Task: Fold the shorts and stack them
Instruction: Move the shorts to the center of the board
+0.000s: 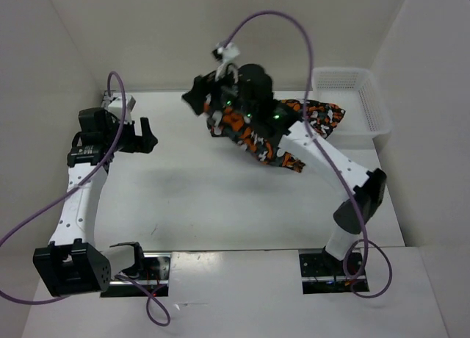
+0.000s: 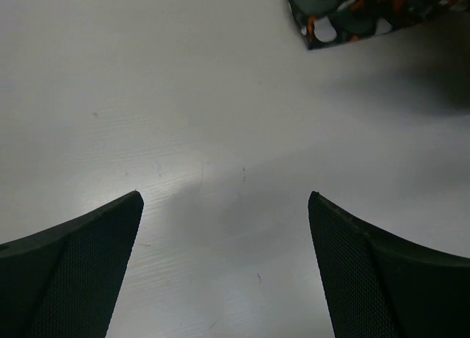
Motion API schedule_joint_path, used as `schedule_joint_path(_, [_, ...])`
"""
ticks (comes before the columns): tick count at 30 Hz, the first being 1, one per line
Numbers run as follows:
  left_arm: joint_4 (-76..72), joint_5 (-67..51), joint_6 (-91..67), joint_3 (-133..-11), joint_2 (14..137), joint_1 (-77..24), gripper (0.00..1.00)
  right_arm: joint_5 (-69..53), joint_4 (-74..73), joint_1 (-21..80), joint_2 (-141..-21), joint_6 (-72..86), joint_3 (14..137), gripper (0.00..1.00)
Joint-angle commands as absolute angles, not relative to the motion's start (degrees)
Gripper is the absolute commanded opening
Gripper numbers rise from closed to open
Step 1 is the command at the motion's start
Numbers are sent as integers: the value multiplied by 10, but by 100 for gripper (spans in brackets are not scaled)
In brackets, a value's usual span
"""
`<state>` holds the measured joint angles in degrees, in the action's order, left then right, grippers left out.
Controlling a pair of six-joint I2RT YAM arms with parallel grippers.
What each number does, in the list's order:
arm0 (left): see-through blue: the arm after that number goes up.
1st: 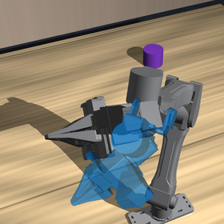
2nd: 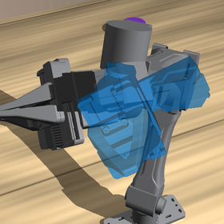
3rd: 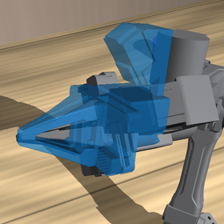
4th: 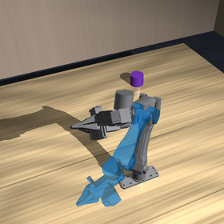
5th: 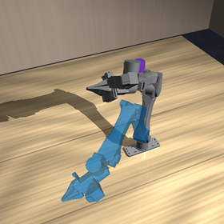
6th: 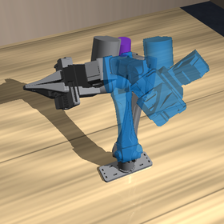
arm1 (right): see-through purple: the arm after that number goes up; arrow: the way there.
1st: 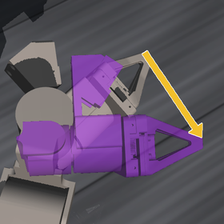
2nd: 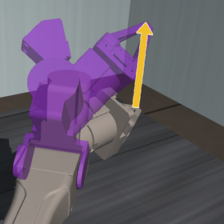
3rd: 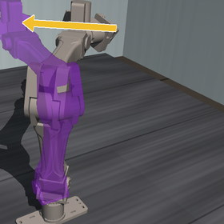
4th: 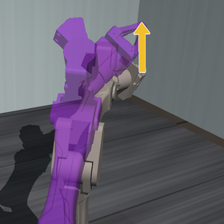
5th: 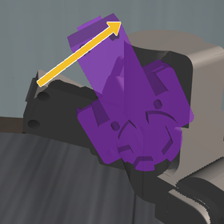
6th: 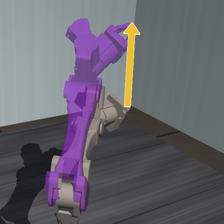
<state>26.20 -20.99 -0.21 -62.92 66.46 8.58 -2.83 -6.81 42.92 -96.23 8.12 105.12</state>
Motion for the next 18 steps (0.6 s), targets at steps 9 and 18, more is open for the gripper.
schedule_joint_path(9, [327,-242,0,-590,685,99,100,-145,-170,368,-886,88,874,85])
schedule_joint_path(18, [261,-227,0,-567,773,48,100,-97,-250,104,-821,92,648,39])
